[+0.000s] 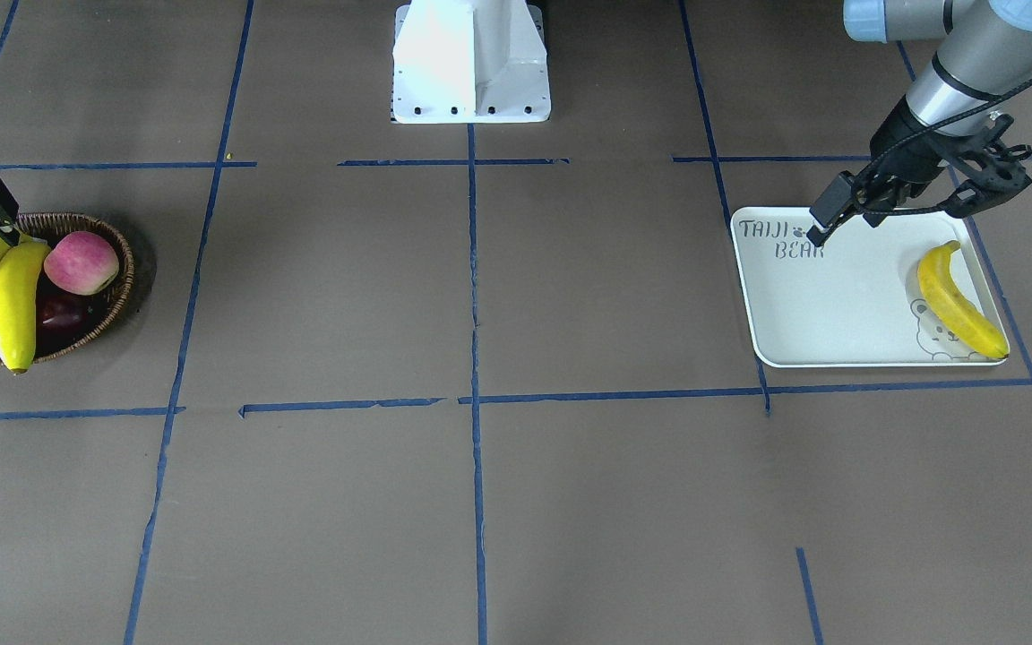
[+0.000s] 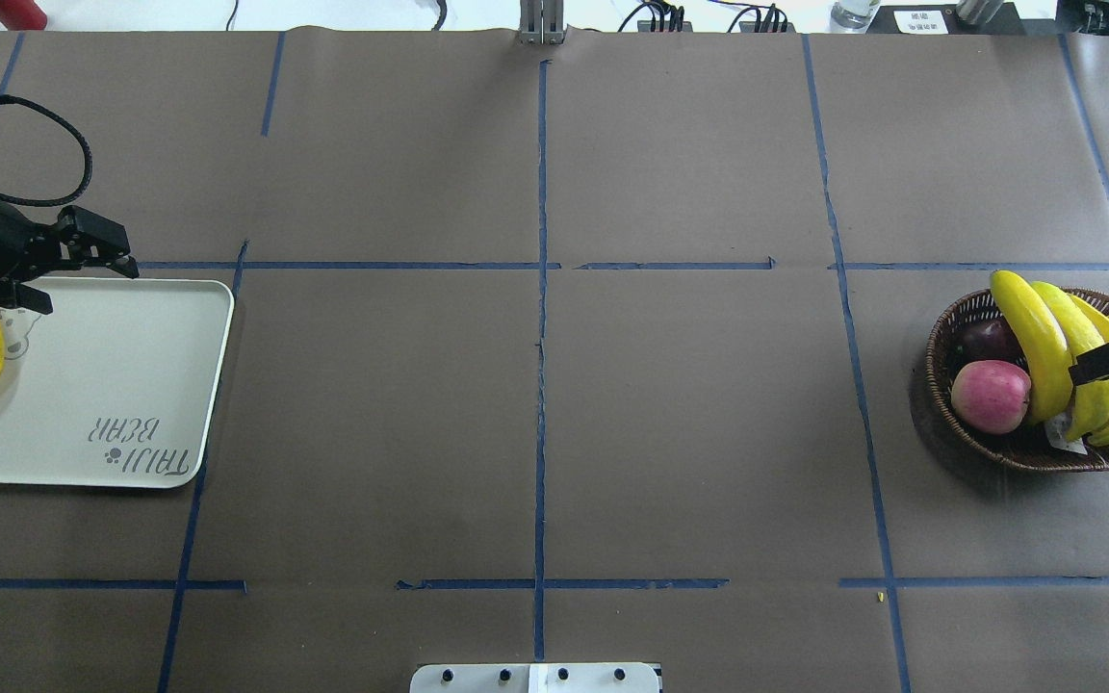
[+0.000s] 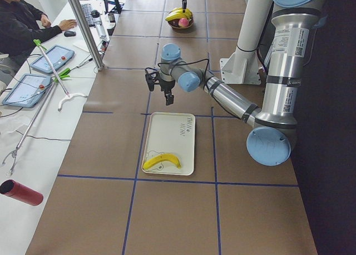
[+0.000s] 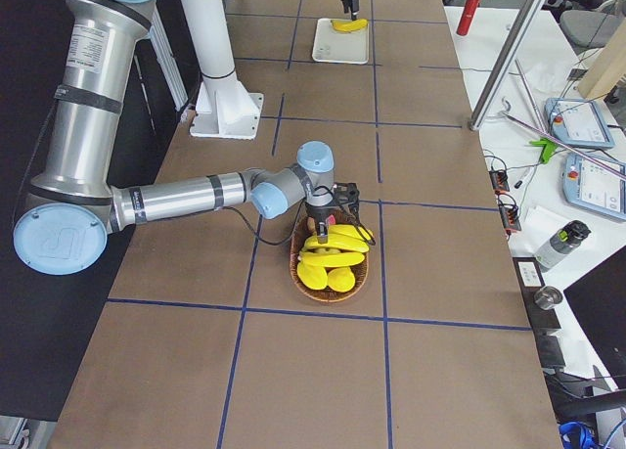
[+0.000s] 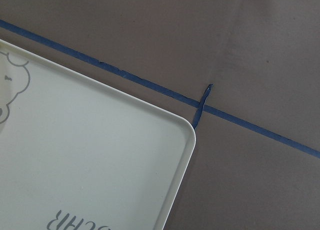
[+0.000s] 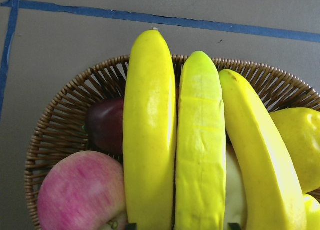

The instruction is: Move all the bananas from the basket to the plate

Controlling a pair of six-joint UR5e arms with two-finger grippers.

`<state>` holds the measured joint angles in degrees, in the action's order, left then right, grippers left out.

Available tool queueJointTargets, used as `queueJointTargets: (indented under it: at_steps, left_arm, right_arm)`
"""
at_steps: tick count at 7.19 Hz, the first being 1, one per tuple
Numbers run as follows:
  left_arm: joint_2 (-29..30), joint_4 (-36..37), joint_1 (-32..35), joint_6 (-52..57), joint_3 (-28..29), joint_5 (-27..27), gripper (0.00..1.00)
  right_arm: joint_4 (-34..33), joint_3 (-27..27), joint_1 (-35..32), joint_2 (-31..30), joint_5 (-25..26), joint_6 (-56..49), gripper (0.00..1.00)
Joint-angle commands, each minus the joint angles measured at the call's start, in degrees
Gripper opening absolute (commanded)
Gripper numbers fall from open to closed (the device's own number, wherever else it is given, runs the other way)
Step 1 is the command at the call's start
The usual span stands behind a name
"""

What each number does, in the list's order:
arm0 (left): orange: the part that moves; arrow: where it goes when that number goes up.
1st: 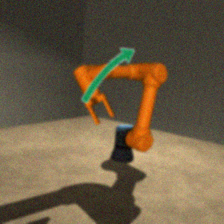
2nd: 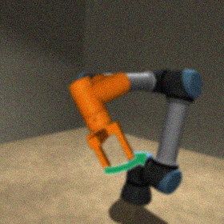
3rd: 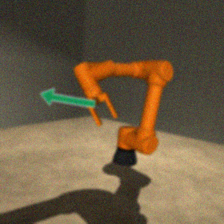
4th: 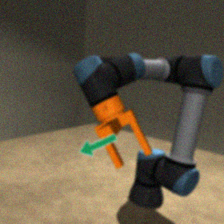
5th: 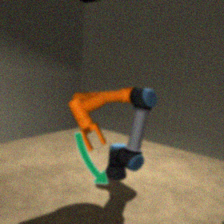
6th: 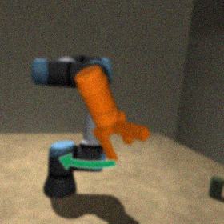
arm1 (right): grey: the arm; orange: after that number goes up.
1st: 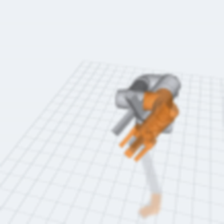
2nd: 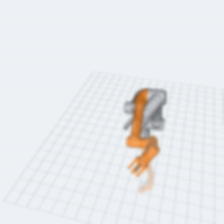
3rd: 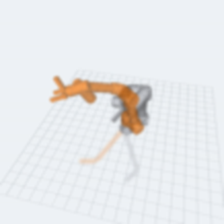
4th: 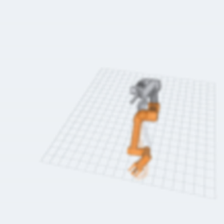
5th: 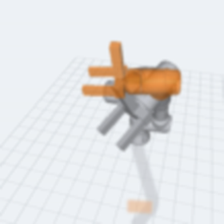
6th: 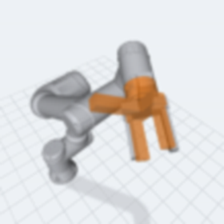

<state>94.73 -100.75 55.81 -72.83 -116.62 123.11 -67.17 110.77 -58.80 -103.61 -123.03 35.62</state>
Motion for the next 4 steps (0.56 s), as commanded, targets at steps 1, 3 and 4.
queueJointTargets:
  at_steps: [1,3,4]
  left_arm:
    - [-0.1,0.0,0.0,0.0,0.0,0.0,1.00]
    - [0.0,0.0,0.0,0.0,0.0,0.0,1.00]
    - [0.0,0.0,0.0,0.0,0.0,0.0,1.00]
  right_arm:
    - [0.0,-1.6,0.1,0.2,0.0,-0.1,0.68]
    - [-0.1,-1.9,0.3,0.7,0.1,-0.1,0.68]
    - [-0.2,-1.9,0.3,0.7,0.0,-0.1,0.64]
